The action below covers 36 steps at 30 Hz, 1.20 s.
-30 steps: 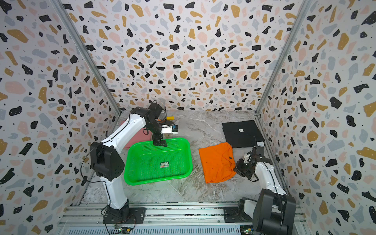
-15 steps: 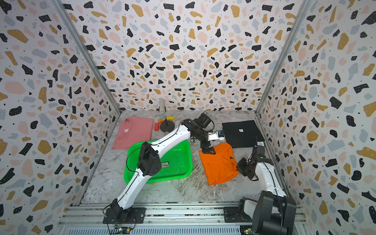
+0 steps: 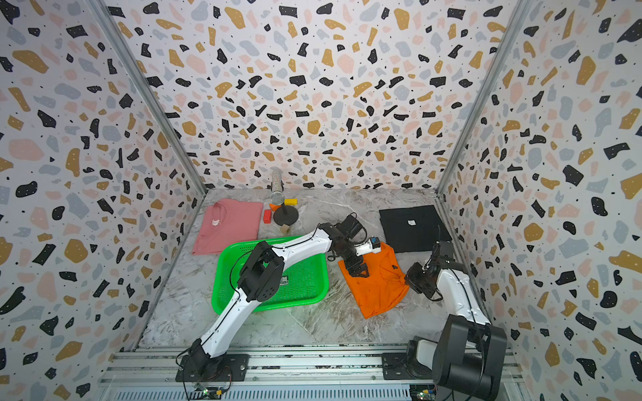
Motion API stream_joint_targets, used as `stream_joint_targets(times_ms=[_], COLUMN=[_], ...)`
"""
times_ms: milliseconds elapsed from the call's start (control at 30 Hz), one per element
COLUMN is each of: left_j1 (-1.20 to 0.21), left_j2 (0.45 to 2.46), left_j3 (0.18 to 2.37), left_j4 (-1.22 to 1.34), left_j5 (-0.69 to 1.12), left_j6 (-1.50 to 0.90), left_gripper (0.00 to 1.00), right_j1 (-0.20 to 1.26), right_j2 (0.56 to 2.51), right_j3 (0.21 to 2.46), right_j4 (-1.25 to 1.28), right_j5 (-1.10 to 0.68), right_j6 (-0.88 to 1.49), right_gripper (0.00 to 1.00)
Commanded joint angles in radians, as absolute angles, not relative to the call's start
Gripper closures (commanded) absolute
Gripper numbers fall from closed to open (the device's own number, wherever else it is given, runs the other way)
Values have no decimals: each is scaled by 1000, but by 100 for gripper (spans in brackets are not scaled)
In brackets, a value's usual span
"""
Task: Put the folded t-shirts into the basket
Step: Move the bin to the center of the board, then pick up the T-shirt from the center of the board.
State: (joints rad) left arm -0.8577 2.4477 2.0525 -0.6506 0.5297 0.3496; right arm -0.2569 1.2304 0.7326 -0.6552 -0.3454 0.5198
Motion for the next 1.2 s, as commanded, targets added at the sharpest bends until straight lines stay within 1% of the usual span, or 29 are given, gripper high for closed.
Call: stream_joint_targets(times_ms=[0,200,300,400,500,633,700,800,933,1033,1167], left_j1=[-863,-862,-860,-847,-812,-757,-739,-728,-726,-727,-726], left_j2=[2390,2226,2178,2182,2184,2240,2301,2397,2496,2527,2568], left_j3=[1922,1619,1592,1663,1763,1958,2067,2144,2235,2264,2344], left_j4=[-660,-518,-559,-662,-713,-710,-690,-639,-651,-654,-756], left_j5=[567,549,578,641,699,664,620,559,578,561,558], left_j6=[302,202,231,275,329,347,307,243,162,111,30], left_gripper=[15,14,12,9,9,8,8,8,11,12,12], right_j1=[-257,-256,-256,-256,-255,-253,-253,-250,-249,-249,-249], right_j2=[1257,1352,1384,1414,1446,1457,1452,1454,1453,1448,1451], right_j3=[789,827,828,826,826,823,819,822,830,834,835], right_j4=[-632,-615,-596,-579,-567,-561,-556,-563,-580,-592,-597], right_j5=[-359,-364,-364,-382,-411,-420,-426,-434,-441,-448,-461], right_j6=[514,479,461,426,371,336,329,327,324,321,325], right_gripper=[100,100,100,100,100,100,100,100,100,100,100])
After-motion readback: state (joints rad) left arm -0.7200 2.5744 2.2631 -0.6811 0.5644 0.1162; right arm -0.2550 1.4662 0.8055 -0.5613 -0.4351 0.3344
